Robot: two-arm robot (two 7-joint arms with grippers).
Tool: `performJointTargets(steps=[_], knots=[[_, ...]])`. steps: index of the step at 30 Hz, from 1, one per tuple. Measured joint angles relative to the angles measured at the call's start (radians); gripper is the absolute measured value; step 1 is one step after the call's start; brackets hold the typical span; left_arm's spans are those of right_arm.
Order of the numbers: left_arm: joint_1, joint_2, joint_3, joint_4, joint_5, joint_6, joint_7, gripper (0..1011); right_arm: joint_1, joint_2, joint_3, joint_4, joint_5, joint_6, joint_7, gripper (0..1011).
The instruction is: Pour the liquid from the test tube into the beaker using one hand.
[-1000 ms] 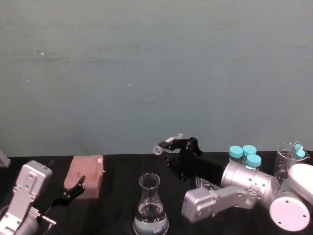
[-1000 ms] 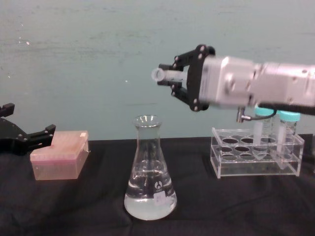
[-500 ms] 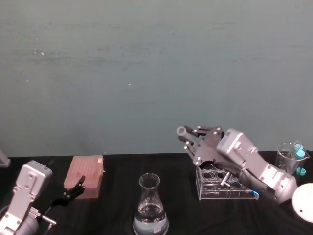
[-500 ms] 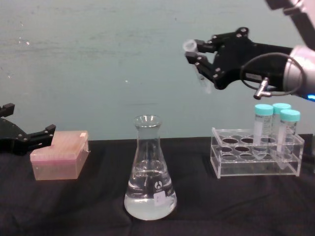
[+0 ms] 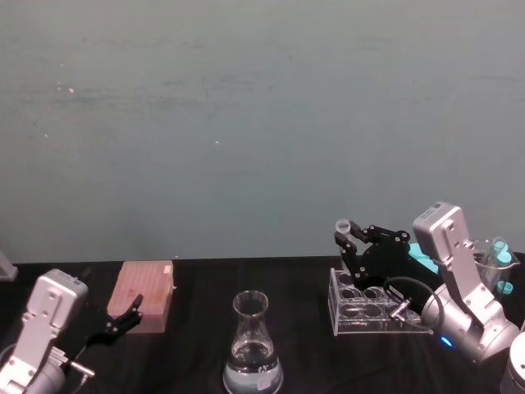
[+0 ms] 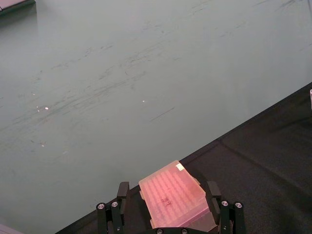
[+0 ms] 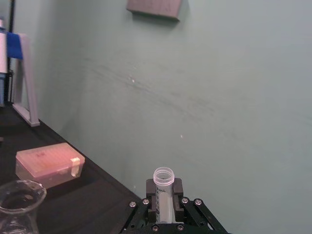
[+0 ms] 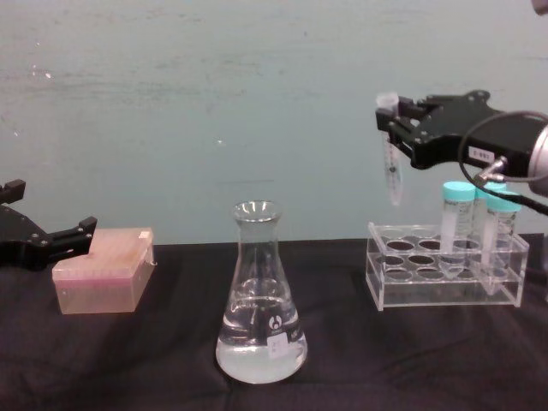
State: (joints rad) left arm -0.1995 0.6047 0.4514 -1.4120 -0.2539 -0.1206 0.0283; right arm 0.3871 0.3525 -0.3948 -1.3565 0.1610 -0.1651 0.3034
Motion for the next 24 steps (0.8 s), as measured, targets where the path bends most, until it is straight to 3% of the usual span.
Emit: performJointTargets(steps=[10,24], knots=[[0.000,0.000,0.000,0.000,0.000,0.000,0.000,1000,0.001,-0.041,0.059,0.065,0.044,0.039,0.012,190],[0.000,0.000,0.000,0.000,0.000,0.000,0.000,1000,0.031,-0.077,0.086,0.146,0.059,0.072,0.057,190]])
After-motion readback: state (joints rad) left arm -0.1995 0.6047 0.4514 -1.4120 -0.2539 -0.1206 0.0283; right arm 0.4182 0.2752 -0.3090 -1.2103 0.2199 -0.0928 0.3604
